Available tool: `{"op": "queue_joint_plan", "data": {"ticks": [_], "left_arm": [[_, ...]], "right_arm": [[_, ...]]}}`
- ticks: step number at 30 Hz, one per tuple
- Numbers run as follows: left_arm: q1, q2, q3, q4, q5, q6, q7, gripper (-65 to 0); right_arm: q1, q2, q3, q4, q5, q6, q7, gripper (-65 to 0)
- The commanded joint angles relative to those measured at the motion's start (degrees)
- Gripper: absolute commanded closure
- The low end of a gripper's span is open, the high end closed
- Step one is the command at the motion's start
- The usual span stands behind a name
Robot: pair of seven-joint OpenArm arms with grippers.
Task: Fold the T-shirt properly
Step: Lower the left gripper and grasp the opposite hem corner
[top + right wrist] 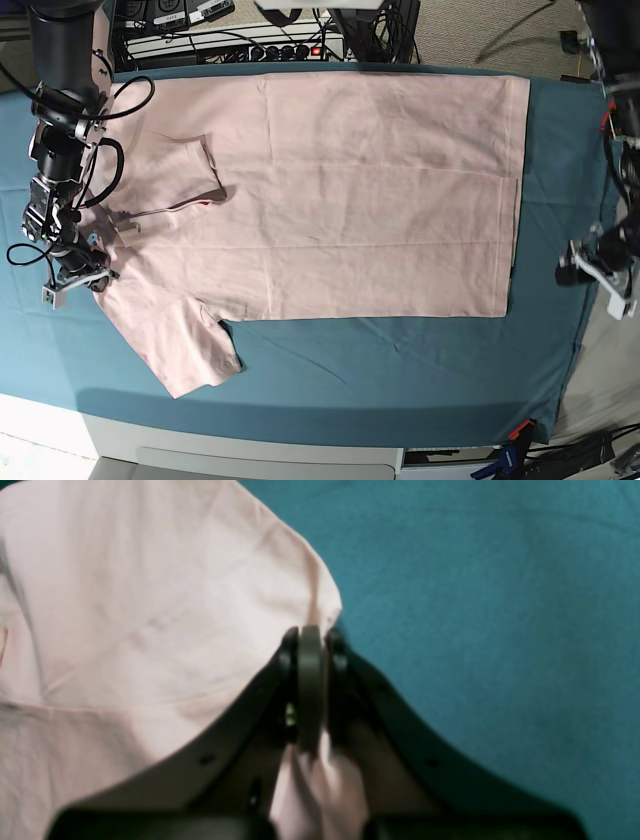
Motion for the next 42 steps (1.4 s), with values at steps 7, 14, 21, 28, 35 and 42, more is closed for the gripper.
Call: {"op": "queue_joint_plan", "data": {"ticks": [7,14,21,28,35,42], "left_arm": [[-8.81,3.82,-0.35,-13.29,-3.26,-0.68,-0.39,-29.1],[-12.87,9.40,-0.35,-22.12,-4.39,-2.36,-0.37,-29.1],[-13.53,12.39,-0.35,-22.23,-4.46,-3.54,0.09,-29.1],[-13.99,12.33,-0.35,-22.23,-5.55,-3.65,-0.48,-12.6],[-14.16,12.04,-0.35,-22.23,-6.84,-4.26,-0.66,0.0],[-14.43,11.82,-0.35,-21.86,-13.77,-13.73,2.75,0.0]], "right_arm": [[1.25,0.85,0.11,0.59,-0.15,0.11,-0.48,0.0],[1.25,0.85,0.11,0.59,-0.17,0.13,-0.81,0.0],[1.25,0.85,0.11,0.59,-0.15,0.13,-0.90,0.0],[1.25,0.85,0.11,0.59,-0.15,0.13,-0.90,0.0],[1.27,0.87,0.11,0.59,-0.15,0.13,0.50,0.0],[1.11,1.64,0.13,1.25,0.13,9.88,1.31,0.0]]}}
